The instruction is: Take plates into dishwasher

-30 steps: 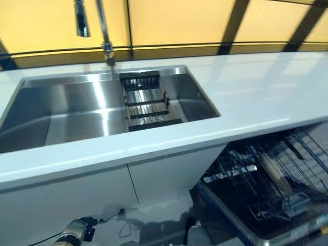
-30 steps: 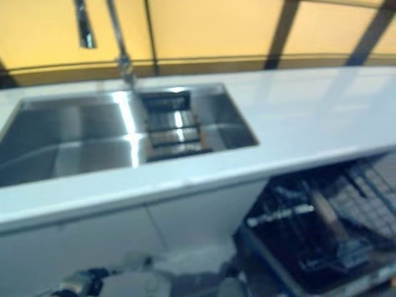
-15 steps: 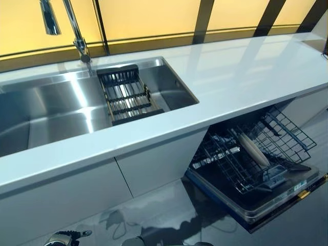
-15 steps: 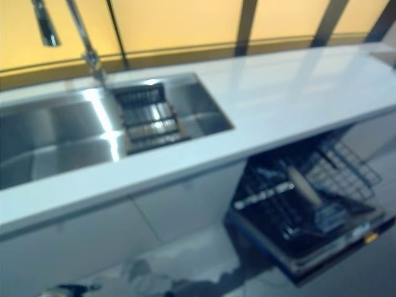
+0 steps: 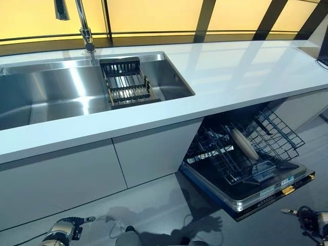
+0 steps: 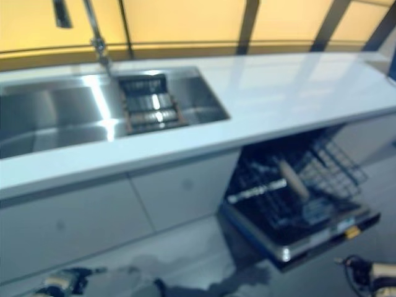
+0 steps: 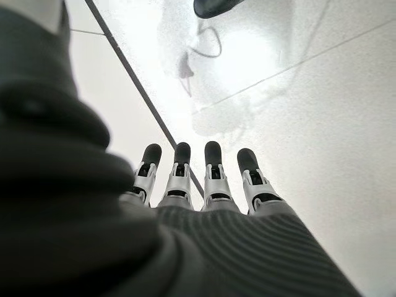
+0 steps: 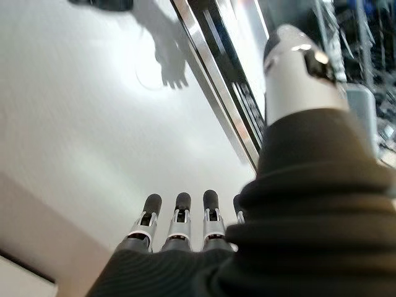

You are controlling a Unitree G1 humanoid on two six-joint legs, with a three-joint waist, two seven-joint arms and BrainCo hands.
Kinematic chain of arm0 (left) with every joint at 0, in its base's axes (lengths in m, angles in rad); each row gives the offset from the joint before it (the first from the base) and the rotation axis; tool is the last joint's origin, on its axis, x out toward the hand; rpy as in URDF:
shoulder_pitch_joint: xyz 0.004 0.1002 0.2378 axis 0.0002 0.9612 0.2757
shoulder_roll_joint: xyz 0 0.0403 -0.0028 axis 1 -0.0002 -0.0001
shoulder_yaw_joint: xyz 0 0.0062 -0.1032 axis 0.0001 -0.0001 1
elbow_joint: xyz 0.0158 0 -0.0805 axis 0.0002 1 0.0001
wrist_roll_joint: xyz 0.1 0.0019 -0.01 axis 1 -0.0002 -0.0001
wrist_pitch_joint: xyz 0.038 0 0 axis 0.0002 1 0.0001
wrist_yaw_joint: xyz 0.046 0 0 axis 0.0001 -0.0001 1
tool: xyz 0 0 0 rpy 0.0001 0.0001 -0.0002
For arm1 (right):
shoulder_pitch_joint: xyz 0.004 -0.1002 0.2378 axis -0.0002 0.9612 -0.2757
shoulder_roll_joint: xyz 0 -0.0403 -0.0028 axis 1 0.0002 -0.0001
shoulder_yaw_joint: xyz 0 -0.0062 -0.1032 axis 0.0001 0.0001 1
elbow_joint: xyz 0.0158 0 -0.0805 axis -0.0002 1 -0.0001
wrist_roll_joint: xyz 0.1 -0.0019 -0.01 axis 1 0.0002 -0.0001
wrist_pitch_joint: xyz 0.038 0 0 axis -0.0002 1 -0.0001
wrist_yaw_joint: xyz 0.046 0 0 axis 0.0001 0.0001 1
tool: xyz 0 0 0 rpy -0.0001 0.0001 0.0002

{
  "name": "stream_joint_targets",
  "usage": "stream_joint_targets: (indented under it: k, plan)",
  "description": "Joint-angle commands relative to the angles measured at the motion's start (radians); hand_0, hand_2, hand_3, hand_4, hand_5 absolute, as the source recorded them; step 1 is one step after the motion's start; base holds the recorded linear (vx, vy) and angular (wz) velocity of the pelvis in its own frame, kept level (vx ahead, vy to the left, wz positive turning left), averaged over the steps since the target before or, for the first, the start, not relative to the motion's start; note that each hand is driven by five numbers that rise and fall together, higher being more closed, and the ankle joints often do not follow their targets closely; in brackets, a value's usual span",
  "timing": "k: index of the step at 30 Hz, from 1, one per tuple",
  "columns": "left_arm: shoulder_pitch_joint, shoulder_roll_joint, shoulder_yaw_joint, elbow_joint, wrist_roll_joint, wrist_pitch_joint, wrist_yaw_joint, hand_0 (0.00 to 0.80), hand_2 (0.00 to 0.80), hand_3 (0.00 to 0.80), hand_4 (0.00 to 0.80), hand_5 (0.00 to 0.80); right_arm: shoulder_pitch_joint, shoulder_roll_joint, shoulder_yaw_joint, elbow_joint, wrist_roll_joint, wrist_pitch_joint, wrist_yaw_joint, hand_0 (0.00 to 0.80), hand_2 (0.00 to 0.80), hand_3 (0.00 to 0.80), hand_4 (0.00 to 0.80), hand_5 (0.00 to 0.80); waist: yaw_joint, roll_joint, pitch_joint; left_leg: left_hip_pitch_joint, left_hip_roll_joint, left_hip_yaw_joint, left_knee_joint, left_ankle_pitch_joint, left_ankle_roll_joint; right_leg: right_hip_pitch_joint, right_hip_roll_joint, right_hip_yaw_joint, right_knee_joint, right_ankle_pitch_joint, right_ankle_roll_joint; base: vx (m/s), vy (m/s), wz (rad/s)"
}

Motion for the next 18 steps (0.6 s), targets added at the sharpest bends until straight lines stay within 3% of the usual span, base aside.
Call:
stream_joint_targets:
  k: [1, 3, 5, 6, 7, 9, 10, 11, 13, 15, 17, 18]
  plan:
    - [0.01, 0.031, 0.028, 0.021, 0.003, 0.021, 0.035, 0.0, 0.0, 0.0, 0.0, 0.0, -0.023, -0.028, -0.001, -0.007, 0.054, -0.047, -0.128, 0.0, 0.0, 0.0, 0.0, 0.0, 0.046, 0.03, 0.04, 0.018, -0.002, -0.044, -0.078, 0.03, 0.024, 0.118, 0.017, -0.02, 0.051, -0.065, 0.0, -0.177, -0.182, 0.12]
    - [0.053, 0.014, 0.046, 0.045, -0.005, -0.009, 0.063, 0.0, 0.0, 0.0, 0.0, 0.0, -0.016, -0.026, -0.015, -0.006, 0.062, -0.048, -0.178, 0.0, 0.0, 0.0, 0.0, 0.0, 0.058, 0.043, 0.045, -0.014, 0.026, -0.06, -0.111, 0.092, -0.009, 0.122, 0.048, -0.031, 0.049, -0.087, -0.032, -0.147, -0.165, 0.18]
    - [0.118, -0.017, 0.076, 0.074, -0.018, -0.053, 0.086, 0.0, 0.0, 0.0, 0.0, 0.0, -0.018, -0.039, -0.033, 0.003, 0.035, -0.039, -0.243, 0.0, 0.0, 0.0, 0.0, 0.0, 0.068, 0.069, 0.067, -0.048, 0.083, -0.046, -0.222, 0.226, -0.066, 0.144, 0.102, -0.05, 0.019, -0.088, -0.06, -0.182, -0.195, 0.16]
    - [0.14, -0.036, 0.087, 0.076, -0.019, -0.075, 0.085, 0.0, 0.0, 0.0, 0.0, 0.0, -0.022, -0.044, -0.031, 0.01, 0.016, -0.027, -0.277, 0.0, 0.0, 0.0, 0.0, 0.0, 0.071, 0.072, 0.084, -0.068, 0.098, -0.033, -0.294, 0.267, -0.076, 0.163, 0.111, -0.055, 0.003, -0.083, -0.06, -0.266, -0.159, 0.26]
    - [0.141, -0.048, 0.09, 0.075, -0.02, -0.086, 0.083, 0.0, 0.0, 0.0, 0.0, 0.0, -0.022, -0.051, -0.033, 0.016, -0.003, -0.016, -0.283, 0.0, 0.0, 0.0, 0.0, 0.0, 0.057, 0.073, 0.095, -0.064, 0.104, 0.016, -0.271, 0.25, -0.069, 0.16, 0.114, -0.069, -0.006, -0.076, -0.065, -0.249, -0.102, 0.35]
    - [0.134, -0.055, 0.093, 0.074, -0.031, -0.096, 0.08, 0.0, 0.0, 0.0, 0.0, 0.0, -0.018, -0.06, -0.038, 0.032, -0.016, -0.015, -0.287, 0.0, 0.0, 0.0, 0.0, 0.0, 0.04, 0.066, 0.1, -0.04, 0.091, 0.058, -0.232, 0.207, -0.07, 0.158, 0.107, -0.083, -0.009, -0.081, -0.066, -0.264, -0.094, 0.61]
    - [0.107, -0.069, 0.085, 0.057, -0.045, -0.09, 0.069, 0.0, 0.0, 0.0, 0.0, 0.0, -0.013, -0.068, -0.046, 0.049, -0.009, -0.003, -0.322, 0.0, 0.0, 0.0, 0.0, 0.0, 0.023, 0.054, 0.101, -0.021, 0.077, 0.12, -0.087, 0.136, -0.053, 0.142, 0.102, -0.125, -0.031, -0.059, -0.088, -0.418, -0.153, 0.78]
    - [0.092, -0.077, 0.079, 0.053, -0.042, -0.088, 0.066, 0.0, 0.0, 0.0, 0.0, 0.0, -0.009, -0.075, -0.051, 0.061, -0.008, -0.004, -0.338, 0.0, 0.0, 0.0, 0.0, 0.0, 0.011, 0.039, 0.097, -0.001, 0.071, 0.151, 0.003, 0.073, -0.035, 0.129, 0.09, -0.145, -0.04, -0.044, -0.097, -0.491, -0.137, 1.07]
    - [0.061, -0.085, 0.063, 0.037, -0.037, -0.074, 0.064, 0.0, 0.0, 0.0, 0.0, 0.0, -0.008, -0.1, -0.073, 0.083, -0.004, 0.002, -0.345, 0.0, 0.0, 0.0, 0.0, 0.0, -0.01, 0.016, 0.079, 0.059, 0.043, 0.158, 0.133, -0.041, -0.006, 0.1, 0.077, -0.159, -0.053, -0.02, -0.098, -0.33, -0.037, 1.24]
    - [0.037, -0.09, 0.056, 0.043, -0.025, -0.079, 0.06, 0.0, 0.0, 0.0, 0.0, 0.0, 0.004, -0.131, -0.104, 0.087, -0.013, 0.006, -0.339, 0.0, 0.0, 0.0, 0.0, 0.0, -0.043, 0.012, 0.054, 0.148, 0.03, 0.16, 0.183, -0.074, -0.011, 0.071, 0.084, -0.172, -0.052, -0.012, -0.105, -0.25, 0.027, 0.78]
    - [0.037, -0.092, 0.055, 0.057, -0.016, -0.097, 0.053, 0.0, 0.0, 0.0, 0.0, 0.0, 0.015, -0.154, -0.117, 0.085, -0.034, 0.014, -0.316, 0.0, 0.0, 0.0, 0.0, 0.0, -0.056, 0.046, 0.026, 0.262, -0.036, 0.075, 0.031, -0.083, -0.018, 0.03, 0.116, -0.17, -0.007, -0.026, -0.099, -0.155, 0.106, 0.86]
    - [0.038, -0.093, 0.055, 0.057, -0.016, -0.098, 0.053, 0.0, 0.0, 0.0, 0.0, 0.0, 0.015, -0.155, -0.116, 0.084, -0.035, 0.015, -0.316, 0.0, 0.0, 0.0, 0.0, 0.0, -0.057, 0.046, 0.027, 0.266, -0.038, 0.075, 0.024, -0.081, -0.018, 0.031, 0.115, -0.171, -0.005, -0.027, -0.099, -0.21, 0.158, 0.45]
